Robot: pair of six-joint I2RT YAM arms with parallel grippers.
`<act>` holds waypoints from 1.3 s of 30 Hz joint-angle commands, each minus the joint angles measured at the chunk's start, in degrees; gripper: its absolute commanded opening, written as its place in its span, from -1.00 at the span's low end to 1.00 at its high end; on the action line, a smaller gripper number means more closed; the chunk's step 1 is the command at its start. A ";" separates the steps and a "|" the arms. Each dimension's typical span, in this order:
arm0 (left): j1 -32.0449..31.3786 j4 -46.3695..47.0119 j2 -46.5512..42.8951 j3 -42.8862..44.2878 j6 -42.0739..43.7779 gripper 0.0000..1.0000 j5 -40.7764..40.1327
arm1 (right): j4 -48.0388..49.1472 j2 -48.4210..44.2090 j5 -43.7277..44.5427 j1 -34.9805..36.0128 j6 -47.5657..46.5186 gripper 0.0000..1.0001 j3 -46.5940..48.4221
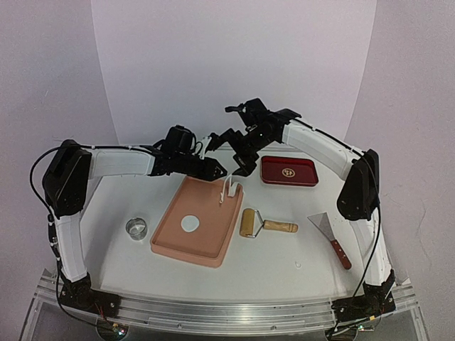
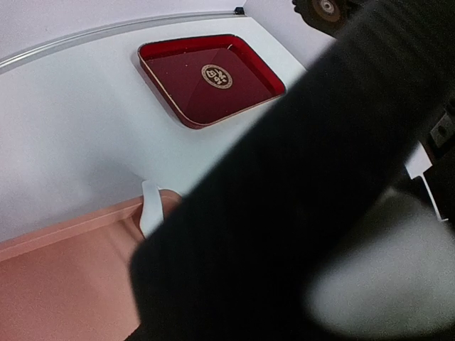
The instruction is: Roll out the dumpling wrappers from the dough
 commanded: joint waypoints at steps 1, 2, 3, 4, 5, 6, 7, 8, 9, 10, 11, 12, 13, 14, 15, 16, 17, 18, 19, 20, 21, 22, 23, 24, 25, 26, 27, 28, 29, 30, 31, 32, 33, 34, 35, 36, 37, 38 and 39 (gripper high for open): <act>-0.25 2.99 -2.81 -1.60 0.25 -0.20 3.01 | 1.21 -2.02 0.58 -1.91 0.45 0.96 -1.08; -0.28 5.14 -4.09 -3.69 -0.01 -0.18 2.94 | 1.18 -2.21 0.43 -2.52 0.63 0.96 -1.29; -0.24 6.77 -5.13 -5.32 -0.30 -0.13 2.72 | 1.17 -2.67 0.55 -3.02 0.83 0.96 -1.71; -0.24 7.89 -5.76 -6.70 -0.47 -0.09 2.36 | 1.22 -3.04 0.76 -3.33 1.08 0.96 -2.15; -0.24 8.54 -6.03 -7.45 -0.60 -0.06 2.10 | 1.24 -3.53 0.99 -3.82 1.44 0.96 -2.81; -0.23 8.95 -6.13 -7.90 -0.81 -0.04 1.84 | 1.21 -3.98 1.09 -4.11 1.70 0.96 -3.27; -0.24 9.03 -6.01 -8.01 -1.11 -0.04 1.64 | 1.26 -4.12 0.85 -4.35 1.73 0.96 -3.35; -0.25 9.79 -5.91 -8.19 -1.34 -0.05 1.54 | 1.32 -4.14 0.61 -4.54 1.77 0.96 -3.31; -0.24 10.70 -5.79 -8.39 -1.74 -0.05 1.38 | 1.34 -4.07 0.32 -4.62 1.83 0.96 -3.33; -0.26 11.36 -5.63 -8.41 -2.29 -0.06 1.20 | 1.34 -4.03 0.08 -4.64 1.96 0.96 -3.41; -0.28 11.92 -5.35 -8.28 -2.62 -0.06 1.03 | 1.34 -4.05 -0.16 -4.65 2.12 0.96 -3.53; -0.26 12.38 -5.04 -8.07 -2.76 -0.06 1.01 | 1.36 -4.00 -0.43 -4.64 2.28 0.96 -3.63; -0.23 12.47 -4.59 -7.50 -2.97 -0.06 1.25 | 1.42 -3.90 -0.71 -4.64 2.42 0.96 -3.71; -0.23 12.09 -3.92 -6.81 -2.93 -0.06 1.66 | 1.47 -3.88 -0.94 -4.64 2.53 0.96 -3.75; -0.27 11.56 -3.19 -5.95 -2.86 -0.06 2.05 | 1.51 -3.87 -1.15 -4.62 2.64 0.96 -3.75; -0.40 10.96 -2.43 -5.00 -2.76 -0.06 2.31 | 1.55 -3.91 -1.26 -4.62 2.71 0.96 -3.70; -0.53 10.38 -1.70 -4.14 -2.65 -0.07 2.55 | 1.60 -3.95 -1.34 -4.64 2.79 0.96 -3.65; -0.56 10.02 -0.99 -3.29 -2.59 -0.07 3.05 | 1.61 -3.91 -1.43 -4.61 2.84 0.96 -3.64; -0.75 9.53 -0.40 -2.27 -2.55 -0.08 3.26 | 1.68 -3.99 -1.43 -4.64 2.92 0.96 -3.58; -0.87 9.31 0.20 -1.54 -2.47 -0.08 3.44 | 1.71 -4.03 -1.55 -4.62 2.98 0.96 -3.56; -0.99 9.23 0.68 -1.14 -2.39 -0.09 3.51 | 1.78 -4.06 -1.59 -4.61 3.05 0.96 -3.58; -1.15 9.22 1.23 -0.59 -2.36 -0.09 3.42 | 1.83 -4.11 -1.69 -4.64 3.21 0.96 -3.56; -1.33 9.31 1.62 -0.05 -2.32 -0.09 3.53 | 1.88 -4.10 -1.79 -4.63 3.32 0.96 -3.57; -1.51 9.23 2.21 0.51 -2.36 -0.10 3.67 | 1.94 -4.08 -1.89 -4.59 3.48 0.96 -3.61; -1.77 9.08 2.83 1.12 -2.37 -0.10 3.72 | 2.01 -4.08 -2.04 -4.63 3.66 0.96 -3.64; -2.05 8.87 3.39 1.73 -2.32 -0.10 3.68 | 2.09 -4.07 -2.16 -4.64 3.93 0.96 -3.59; -2.27 8.74 3.85 2.19 -2.28 -0.10 3.60 | 2.18 -4.10 -2.22 -4.61 4.28 0.96 -3.56; -2.50 8.86 4.22 2.50 -2.28 -0.10 3.44 | 2.35 -4.20 -2.22 -4.63 4.64 0.96 -3.55; -2.69 8.92 4.52 2.77 -2.28 -0.10 3.34 | 2.54 -4.25 -2.26 -4.70 4.97 0.96 -3.49; -2.82 8.93 4.80 3.00 -2.28 -0.10 3.12 | 2.67 -4.31 -2.25 -4.73 5.34 0.96 -3.41; -2.97 8.88 4.99 3.14 -2.20 -0.10 2.73 | 2.82 -4.28 -2.33 -4.71 5.69 0.96 -3.34; -3.04 8.79 5.12 3.29 -2.13 -0.09 2.40 | 2.97 -4.23 -2.42 -4.70 6.00 0.96 -3.23; -3.09 8.64 5.26 3.44 -2.07 -0.09 2.10 | 3.15 -4.22 -2.56 -4.71 6.25 0.96 -3.15; -3.12 8.50 5.38 3.54 -2.03 -0.09 1.83 | 3.30 -4.22 -2.68 -4.73 6.43 0.96 -3.12; -3.13 8.36 5.52 3.60 -1.97 -0.09 1.62 | 3.41 -4.30 -2.84 -4.73 6.56 0.96 -3.11; -3.12 8.31 5.67 3.74 -1.86 -0.16 1.13 | 3.49 -4.31 -2.88 -4.73 6.53 0.96 -3.11; -3.13 8.03 5.81 3.98 -1.73 -0.23 0.65 | 3.54 -4.35 -2.89 -4.73 6.45 0.96 -3.18; -3.13 7.72 5.94 4.29 -1.59 -0.30 0.27 | 3.54 -4.42 -2.87 -4.70 6.36 0.96 -3.38; -3.13 7.58 6.05 4.52 -1.45 -0.36 0.13 | 3.59 -4.54 -2.87 -4.71 6.29 0.96 -3.68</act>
